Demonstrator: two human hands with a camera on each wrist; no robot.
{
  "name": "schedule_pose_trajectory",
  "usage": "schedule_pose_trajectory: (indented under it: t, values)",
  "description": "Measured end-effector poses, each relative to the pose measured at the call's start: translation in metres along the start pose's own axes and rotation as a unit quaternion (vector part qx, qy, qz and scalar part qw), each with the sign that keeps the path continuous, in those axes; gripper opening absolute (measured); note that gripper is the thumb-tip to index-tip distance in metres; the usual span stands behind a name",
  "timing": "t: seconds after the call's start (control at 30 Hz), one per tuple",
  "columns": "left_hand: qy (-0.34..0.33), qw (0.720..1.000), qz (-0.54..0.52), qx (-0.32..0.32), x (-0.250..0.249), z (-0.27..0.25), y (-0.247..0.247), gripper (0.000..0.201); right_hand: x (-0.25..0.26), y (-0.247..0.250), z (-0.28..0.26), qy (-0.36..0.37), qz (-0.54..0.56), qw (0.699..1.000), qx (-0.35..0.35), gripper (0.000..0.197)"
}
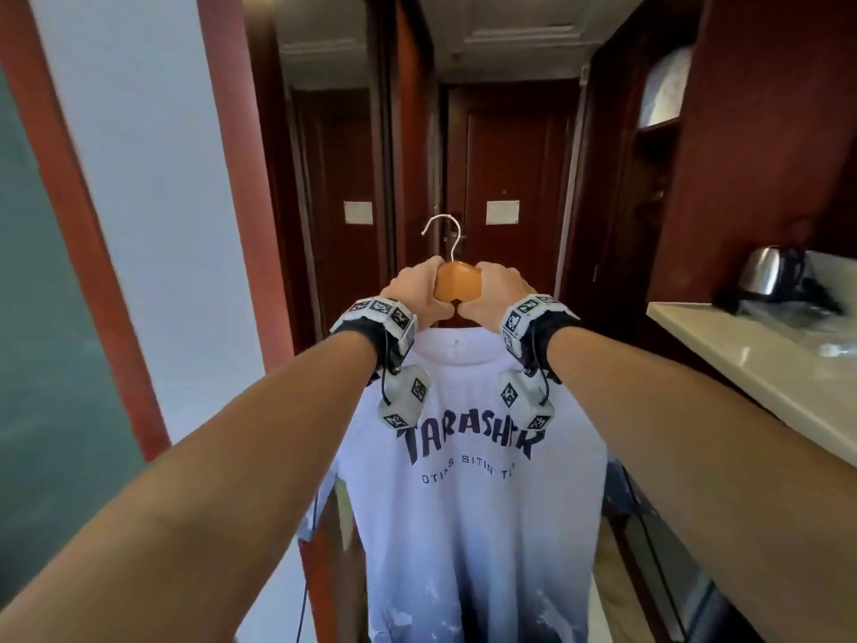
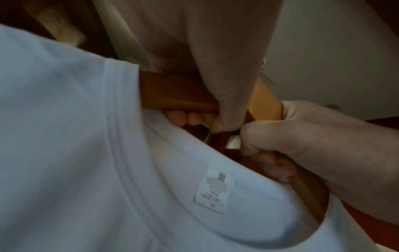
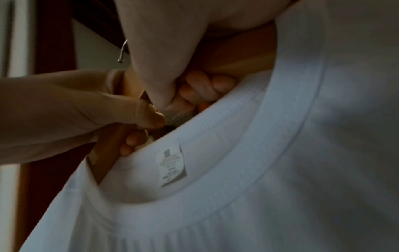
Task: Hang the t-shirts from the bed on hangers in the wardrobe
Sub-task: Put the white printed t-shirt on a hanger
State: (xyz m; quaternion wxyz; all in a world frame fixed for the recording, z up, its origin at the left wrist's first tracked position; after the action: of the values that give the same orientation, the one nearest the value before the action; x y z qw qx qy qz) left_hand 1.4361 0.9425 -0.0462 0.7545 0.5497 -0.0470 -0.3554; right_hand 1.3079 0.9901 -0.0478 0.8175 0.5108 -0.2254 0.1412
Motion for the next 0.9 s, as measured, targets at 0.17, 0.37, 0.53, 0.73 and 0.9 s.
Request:
schedule_pose_trajectory:
  t: [0.17, 0.37, 0.53, 0.73, 0.9]
  values:
    - [-0.050, 0.998, 0.002, 0.022, -0.025, 0.115, -0.067, 0.041, -0.087, 0.011, 0.081, -0.047, -0.043, 0.998, -0.025, 0.032]
    - [-0.057, 0.997, -0.052, 0.007, -0.050, 0.254, -0.166, 0.034, -0.202, 0.015, 0.191, -0.070, -0.088, 0.993, -0.017, 0.033]
    - [-0.041, 0.996, -0.077, -0.012, -0.067, 0.380, -0.222, 0.035, -0.293, 0.023, 0.297, -0.052, -0.088, 0.994, 0.040, 0.029]
    - [-0.042, 0.995, -0.088, -0.008, -0.087, 0.528, -0.261, 0.038, -0.381, 0.036, 0.423, -0.045, -0.044, 0.997, 0.049, 0.024]
    - [-0.060, 0.992, -0.114, 0.007, -0.085, 0.640, -0.313, 0.045, -0.435, 0.031, 0.520, -0.033, -0.026, 0.999, 0.016, 0.030]
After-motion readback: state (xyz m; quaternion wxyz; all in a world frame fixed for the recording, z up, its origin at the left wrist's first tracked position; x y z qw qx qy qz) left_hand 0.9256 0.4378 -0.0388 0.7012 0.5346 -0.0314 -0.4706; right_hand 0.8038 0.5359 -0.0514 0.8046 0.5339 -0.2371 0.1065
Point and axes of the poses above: each hand's wrist, its own z-axis towards the middle knuckle, its own y-axis out of the back of the hand, x = y × z, the point moved 5 cm from there along z, towards the middle knuckle, and after that the axes turned 5 degrees about z, right-handed, at the moved point
